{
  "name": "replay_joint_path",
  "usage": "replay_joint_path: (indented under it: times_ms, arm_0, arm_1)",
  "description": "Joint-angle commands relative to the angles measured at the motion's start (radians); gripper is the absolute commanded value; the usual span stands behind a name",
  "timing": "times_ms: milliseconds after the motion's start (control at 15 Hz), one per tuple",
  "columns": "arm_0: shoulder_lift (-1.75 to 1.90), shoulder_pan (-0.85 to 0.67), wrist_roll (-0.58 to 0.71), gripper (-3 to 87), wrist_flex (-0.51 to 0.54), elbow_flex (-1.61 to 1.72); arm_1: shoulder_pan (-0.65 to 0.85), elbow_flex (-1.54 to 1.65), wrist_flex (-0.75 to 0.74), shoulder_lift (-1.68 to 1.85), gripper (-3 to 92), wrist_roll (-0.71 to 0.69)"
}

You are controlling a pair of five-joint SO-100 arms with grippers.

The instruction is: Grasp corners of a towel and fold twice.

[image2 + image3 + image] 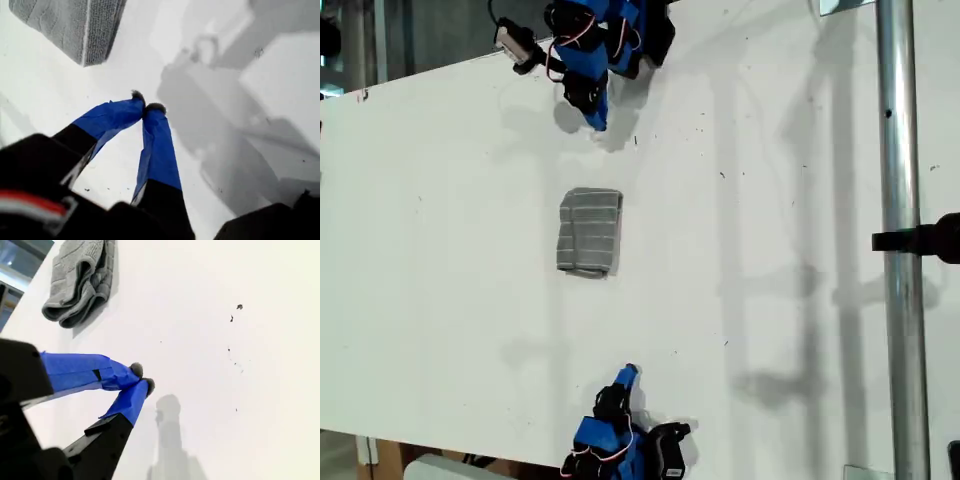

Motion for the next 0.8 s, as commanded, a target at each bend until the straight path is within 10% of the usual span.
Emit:
replay_joint_path:
  times_ms: [0, 133, 733]
  arm_0:
    - [0.0, 0.04, 0.048, -0.6, 0.003, 0.005]
    - [0.0, 0.048, 0.454, -0.8, 0.0, 0.005]
    - [0.0, 0.043, 0.462, -1.0, -0.002, 0.006]
  arm_1:
    - [0.02, -0.012, 0.061, 0.015, 8.4, 0.041]
    - [0.04, -0.012, 0.061, 0.015, 8.8, 0.041]
    - [0.034, -0.012, 0.061, 0.015, 8.8, 0.041]
